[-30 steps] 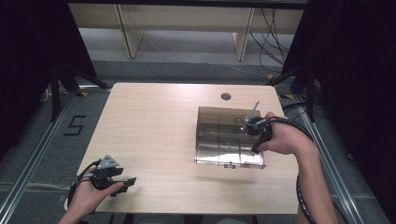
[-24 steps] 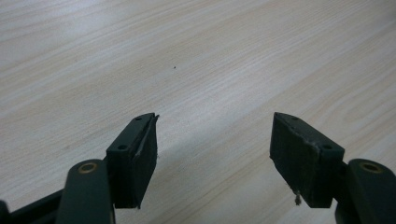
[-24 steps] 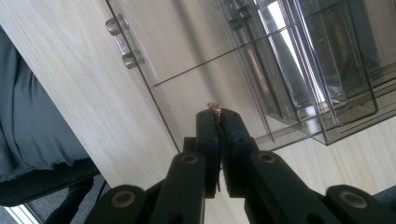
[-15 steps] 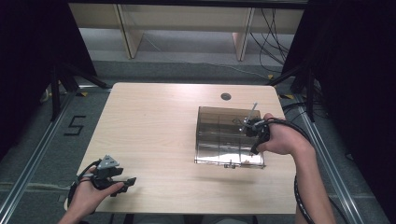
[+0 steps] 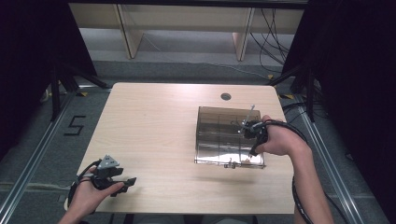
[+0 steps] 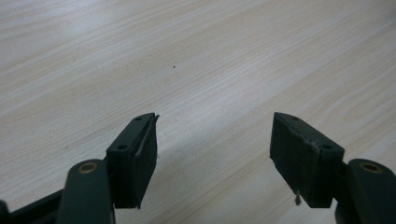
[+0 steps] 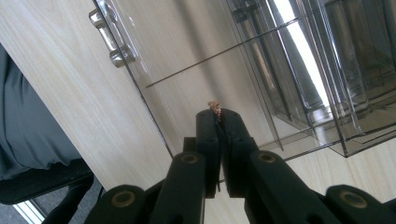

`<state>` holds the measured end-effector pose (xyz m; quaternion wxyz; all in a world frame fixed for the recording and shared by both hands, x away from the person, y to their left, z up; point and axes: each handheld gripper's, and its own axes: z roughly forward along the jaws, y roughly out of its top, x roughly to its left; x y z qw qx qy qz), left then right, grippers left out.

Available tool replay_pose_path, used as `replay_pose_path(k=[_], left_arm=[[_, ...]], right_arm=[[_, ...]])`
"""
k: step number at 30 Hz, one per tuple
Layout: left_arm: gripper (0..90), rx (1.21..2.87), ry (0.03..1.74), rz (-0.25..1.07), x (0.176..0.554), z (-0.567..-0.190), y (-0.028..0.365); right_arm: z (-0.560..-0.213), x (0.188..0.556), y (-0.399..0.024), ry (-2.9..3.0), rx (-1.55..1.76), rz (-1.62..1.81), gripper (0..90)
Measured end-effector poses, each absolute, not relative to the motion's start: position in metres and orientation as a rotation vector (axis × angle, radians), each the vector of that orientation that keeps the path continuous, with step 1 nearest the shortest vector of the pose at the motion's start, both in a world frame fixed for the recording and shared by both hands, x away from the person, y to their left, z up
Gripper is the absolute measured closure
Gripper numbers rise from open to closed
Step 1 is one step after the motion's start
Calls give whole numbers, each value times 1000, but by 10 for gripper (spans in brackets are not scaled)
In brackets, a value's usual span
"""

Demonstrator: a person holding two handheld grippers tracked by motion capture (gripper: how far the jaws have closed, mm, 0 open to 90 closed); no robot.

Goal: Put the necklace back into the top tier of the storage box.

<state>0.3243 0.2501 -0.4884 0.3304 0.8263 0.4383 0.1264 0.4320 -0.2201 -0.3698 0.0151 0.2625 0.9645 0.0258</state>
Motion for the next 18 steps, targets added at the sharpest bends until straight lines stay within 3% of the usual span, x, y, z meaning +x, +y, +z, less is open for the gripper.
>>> replay_pose_path(k=[18], left_arm=[[319,2154,1151,331,324,-489,250]], right_arm=[[-386,437,-222,3017,853,0,874]])
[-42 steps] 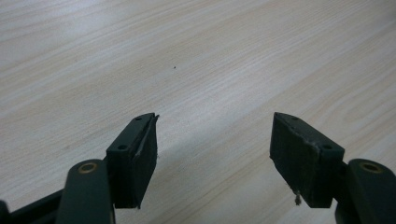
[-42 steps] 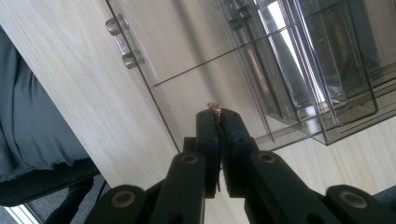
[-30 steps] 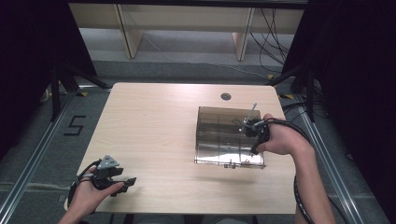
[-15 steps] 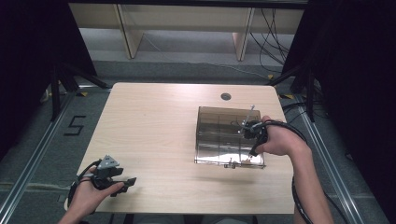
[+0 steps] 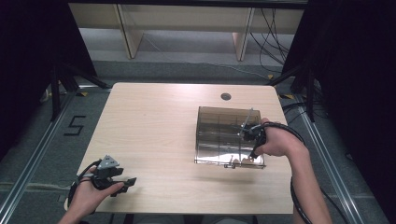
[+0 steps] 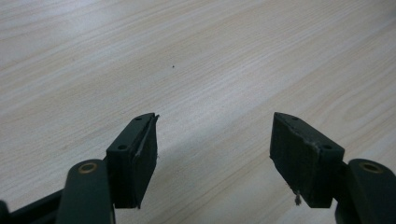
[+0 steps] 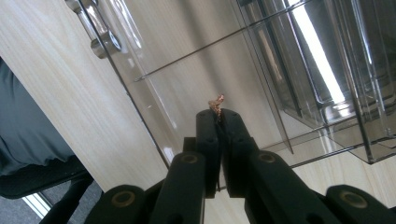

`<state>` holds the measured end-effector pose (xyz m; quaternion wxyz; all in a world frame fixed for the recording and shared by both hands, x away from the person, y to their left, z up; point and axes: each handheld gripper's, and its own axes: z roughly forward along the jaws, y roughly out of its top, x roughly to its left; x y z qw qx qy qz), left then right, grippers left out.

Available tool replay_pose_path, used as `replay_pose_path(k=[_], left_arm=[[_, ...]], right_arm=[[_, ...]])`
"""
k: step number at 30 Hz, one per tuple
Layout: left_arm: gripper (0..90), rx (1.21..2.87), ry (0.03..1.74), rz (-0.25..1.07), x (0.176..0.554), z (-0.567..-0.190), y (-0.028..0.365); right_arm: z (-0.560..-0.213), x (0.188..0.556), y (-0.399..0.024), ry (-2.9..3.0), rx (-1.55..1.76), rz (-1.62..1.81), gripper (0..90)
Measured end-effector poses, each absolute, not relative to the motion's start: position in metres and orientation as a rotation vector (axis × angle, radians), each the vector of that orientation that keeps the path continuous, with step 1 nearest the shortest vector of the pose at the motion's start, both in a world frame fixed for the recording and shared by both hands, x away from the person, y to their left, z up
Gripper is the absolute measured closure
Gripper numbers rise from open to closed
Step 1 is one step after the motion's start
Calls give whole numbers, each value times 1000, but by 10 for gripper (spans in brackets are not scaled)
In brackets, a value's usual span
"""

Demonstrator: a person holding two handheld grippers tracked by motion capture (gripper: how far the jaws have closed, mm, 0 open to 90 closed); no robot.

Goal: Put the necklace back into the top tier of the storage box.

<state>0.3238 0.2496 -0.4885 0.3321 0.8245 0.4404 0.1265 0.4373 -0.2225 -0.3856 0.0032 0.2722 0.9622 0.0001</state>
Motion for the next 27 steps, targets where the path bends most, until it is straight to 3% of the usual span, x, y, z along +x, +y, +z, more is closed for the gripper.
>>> replay_pose_path(k=[27], left_arm=[[319,2166,1139,327,324,-488,250]], right_arm=[[-400,441,-226,3035,822,-22,864]])
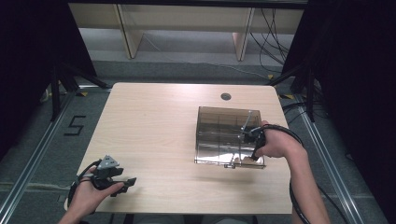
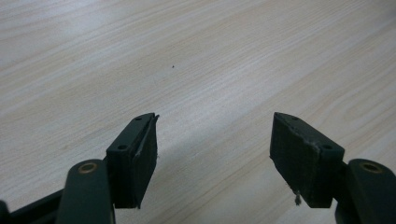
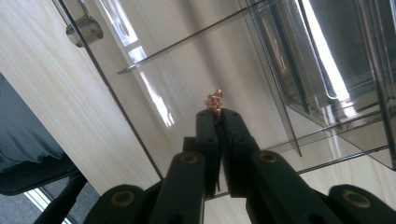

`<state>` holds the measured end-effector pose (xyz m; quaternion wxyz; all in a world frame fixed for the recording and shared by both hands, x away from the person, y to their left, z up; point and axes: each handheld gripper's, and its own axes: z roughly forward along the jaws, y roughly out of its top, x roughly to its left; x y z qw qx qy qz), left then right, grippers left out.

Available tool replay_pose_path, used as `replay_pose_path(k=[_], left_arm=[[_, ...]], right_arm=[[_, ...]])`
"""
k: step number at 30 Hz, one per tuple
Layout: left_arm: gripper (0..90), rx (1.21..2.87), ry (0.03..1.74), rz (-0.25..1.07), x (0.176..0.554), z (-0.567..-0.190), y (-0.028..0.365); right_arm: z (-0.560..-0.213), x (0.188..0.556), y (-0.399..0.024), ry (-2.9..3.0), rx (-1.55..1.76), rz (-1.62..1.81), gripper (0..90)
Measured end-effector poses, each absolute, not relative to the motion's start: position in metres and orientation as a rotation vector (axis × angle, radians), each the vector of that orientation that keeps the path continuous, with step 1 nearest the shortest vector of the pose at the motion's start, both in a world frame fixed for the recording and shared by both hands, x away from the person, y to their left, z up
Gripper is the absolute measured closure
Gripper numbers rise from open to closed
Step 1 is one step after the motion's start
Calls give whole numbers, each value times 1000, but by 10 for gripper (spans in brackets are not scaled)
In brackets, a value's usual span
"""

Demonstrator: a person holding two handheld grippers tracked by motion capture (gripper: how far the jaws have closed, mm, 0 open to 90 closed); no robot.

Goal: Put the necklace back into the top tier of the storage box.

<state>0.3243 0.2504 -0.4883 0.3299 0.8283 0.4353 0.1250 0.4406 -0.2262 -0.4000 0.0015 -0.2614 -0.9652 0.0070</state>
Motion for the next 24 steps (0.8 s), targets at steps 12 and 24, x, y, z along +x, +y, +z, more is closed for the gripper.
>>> replay_pose_path(k=[12,24], left_arm=[[318,2164,1139,329,324,-488,250],[319,2164,1141,331,324,-488,250]], right_arm=[[-399,438,-228,-3039,-847,22,772],[-384,427,-230,-3062,-876,29,724]])
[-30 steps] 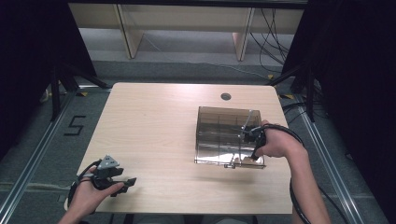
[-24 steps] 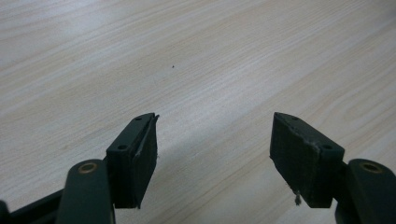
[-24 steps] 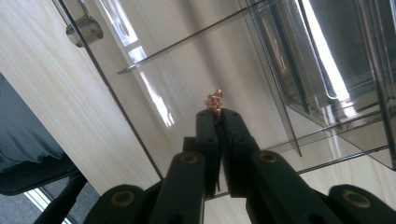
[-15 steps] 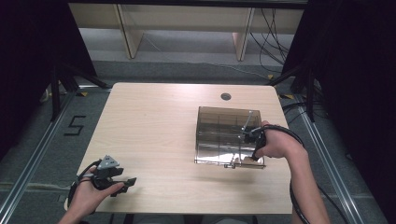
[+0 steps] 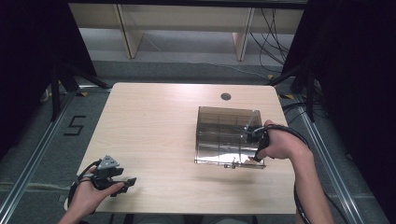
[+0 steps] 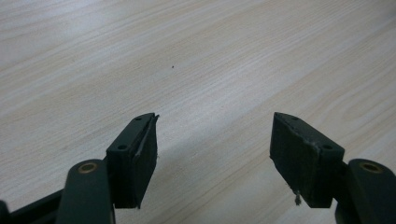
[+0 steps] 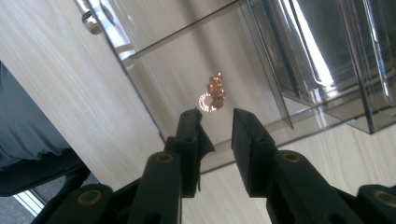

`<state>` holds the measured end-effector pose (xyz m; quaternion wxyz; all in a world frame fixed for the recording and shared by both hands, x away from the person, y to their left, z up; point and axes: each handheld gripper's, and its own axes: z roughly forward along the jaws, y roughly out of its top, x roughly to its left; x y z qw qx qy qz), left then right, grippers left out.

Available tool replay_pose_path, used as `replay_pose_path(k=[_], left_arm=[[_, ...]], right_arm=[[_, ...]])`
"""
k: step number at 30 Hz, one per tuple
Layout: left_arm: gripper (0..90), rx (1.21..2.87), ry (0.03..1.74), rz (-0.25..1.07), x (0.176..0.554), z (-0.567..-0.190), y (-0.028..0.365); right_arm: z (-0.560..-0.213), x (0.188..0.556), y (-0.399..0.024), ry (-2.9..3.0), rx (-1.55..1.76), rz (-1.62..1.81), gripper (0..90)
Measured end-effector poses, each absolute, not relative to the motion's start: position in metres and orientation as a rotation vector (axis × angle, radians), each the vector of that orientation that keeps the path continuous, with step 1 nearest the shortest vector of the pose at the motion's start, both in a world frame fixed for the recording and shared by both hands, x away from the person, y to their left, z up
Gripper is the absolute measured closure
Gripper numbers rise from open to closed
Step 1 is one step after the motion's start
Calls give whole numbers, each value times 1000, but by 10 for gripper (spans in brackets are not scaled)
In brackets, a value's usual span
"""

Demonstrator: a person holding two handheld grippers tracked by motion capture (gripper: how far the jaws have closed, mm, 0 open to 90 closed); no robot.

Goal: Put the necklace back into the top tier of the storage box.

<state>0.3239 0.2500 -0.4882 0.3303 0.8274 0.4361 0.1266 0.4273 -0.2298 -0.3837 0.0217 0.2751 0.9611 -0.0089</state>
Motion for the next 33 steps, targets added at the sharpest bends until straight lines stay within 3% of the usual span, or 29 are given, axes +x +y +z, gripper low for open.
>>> replay_pose_path(k=[33], left_arm=[[318,2167,1142,333,324,-489,250]], right_arm=[[-367,382,-252,2960,850,46,696]])
